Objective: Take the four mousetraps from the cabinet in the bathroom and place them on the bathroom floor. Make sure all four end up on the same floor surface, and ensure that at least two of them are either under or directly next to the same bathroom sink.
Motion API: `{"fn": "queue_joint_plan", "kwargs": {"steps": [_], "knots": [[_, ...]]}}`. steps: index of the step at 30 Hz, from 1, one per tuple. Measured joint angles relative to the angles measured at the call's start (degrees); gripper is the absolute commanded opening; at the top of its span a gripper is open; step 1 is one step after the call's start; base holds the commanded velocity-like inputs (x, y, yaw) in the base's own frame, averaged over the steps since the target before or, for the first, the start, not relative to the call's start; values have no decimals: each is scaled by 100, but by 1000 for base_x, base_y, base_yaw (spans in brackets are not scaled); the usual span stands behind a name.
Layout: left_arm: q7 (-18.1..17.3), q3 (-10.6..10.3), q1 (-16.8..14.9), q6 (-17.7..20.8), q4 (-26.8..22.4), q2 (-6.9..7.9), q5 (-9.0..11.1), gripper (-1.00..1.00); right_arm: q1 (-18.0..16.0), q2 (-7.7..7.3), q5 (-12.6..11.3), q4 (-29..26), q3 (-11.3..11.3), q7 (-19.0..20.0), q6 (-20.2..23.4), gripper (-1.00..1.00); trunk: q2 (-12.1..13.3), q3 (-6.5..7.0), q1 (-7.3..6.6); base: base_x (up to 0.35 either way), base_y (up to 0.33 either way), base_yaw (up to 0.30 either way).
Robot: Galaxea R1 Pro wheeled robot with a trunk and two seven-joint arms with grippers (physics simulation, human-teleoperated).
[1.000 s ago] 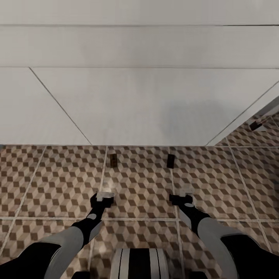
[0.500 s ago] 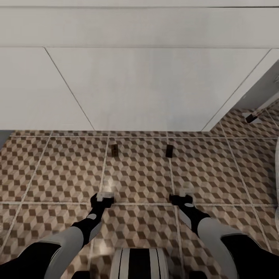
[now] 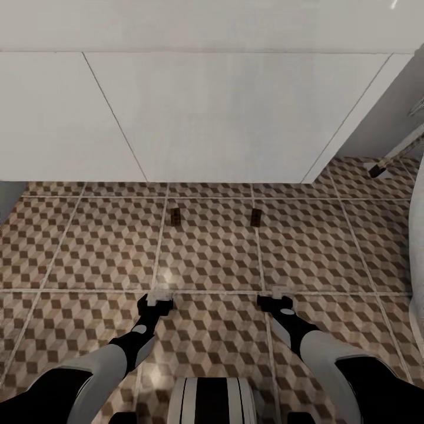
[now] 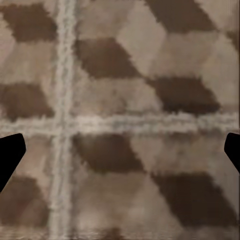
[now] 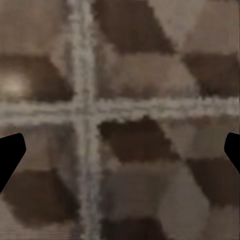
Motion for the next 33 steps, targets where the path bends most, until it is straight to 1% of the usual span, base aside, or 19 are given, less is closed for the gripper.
{"fn": "queue_joint_plan", "kwargs": {"steps": [9, 33], "knots": [[0, 0, 0, -6, 1, 0, 0, 100, 0, -1, 0, 0, 0, 0, -3, 100, 0, 0, -1, -113, 0, 0], [39, 0, 0, 19, 41, -11, 22, 100, 0, -3, 5, 0, 0, -2, -18, 100, 0, 0, -2, -9, 0, 0]]}}
